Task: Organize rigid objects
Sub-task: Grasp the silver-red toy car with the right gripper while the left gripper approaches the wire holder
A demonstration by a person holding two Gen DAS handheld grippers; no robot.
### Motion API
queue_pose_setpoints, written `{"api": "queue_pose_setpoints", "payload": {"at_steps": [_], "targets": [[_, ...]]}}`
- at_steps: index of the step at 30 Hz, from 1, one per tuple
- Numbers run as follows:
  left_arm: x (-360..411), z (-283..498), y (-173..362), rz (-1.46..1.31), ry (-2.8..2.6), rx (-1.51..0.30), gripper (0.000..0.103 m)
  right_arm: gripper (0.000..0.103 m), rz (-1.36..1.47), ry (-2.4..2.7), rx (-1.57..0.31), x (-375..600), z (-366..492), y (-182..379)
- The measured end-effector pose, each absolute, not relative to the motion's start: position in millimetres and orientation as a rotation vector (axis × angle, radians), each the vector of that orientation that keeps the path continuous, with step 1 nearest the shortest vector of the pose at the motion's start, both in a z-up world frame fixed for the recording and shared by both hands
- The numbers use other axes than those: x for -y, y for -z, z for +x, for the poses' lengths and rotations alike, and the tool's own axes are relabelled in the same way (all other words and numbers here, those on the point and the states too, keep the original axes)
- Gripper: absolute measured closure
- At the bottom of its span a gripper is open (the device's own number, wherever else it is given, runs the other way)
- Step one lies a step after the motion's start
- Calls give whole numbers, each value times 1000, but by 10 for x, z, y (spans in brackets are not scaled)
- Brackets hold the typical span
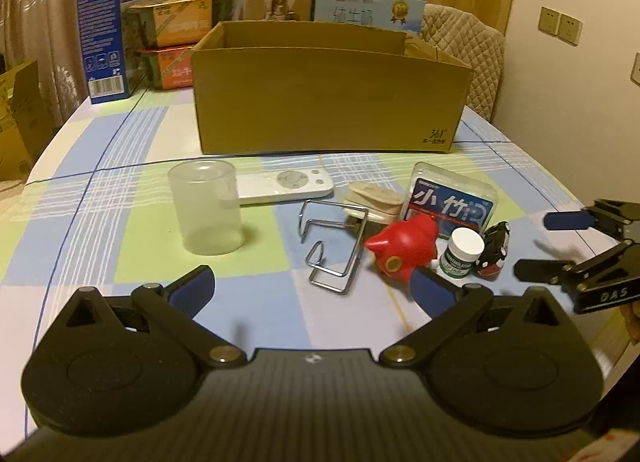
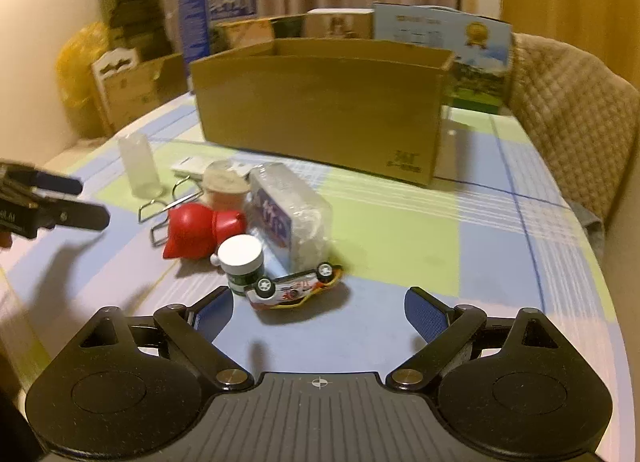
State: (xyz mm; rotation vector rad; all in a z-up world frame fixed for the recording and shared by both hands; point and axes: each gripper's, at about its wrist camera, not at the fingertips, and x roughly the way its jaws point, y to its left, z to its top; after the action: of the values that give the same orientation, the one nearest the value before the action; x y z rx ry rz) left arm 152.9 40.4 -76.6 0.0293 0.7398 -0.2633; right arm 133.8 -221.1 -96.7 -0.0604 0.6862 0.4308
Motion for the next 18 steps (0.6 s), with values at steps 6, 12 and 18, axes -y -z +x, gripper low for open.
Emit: {"api": "queue_pose_setpoints", "payload": {"at_steps": [6, 12, 18], "targets": [[-350, 1572, 793, 43, 268, -741, 1, 13, -87, -474, -695, 2139, 1447, 1047], [-385, 1642, 843, 23, 237, -764, 1, 13, -92, -504, -692, 2082, 1542, 1084], [-366, 1687, 866, 15, 241, -771, 1, 28, -156, -541, -694, 2003, 1636, 1154]]}}
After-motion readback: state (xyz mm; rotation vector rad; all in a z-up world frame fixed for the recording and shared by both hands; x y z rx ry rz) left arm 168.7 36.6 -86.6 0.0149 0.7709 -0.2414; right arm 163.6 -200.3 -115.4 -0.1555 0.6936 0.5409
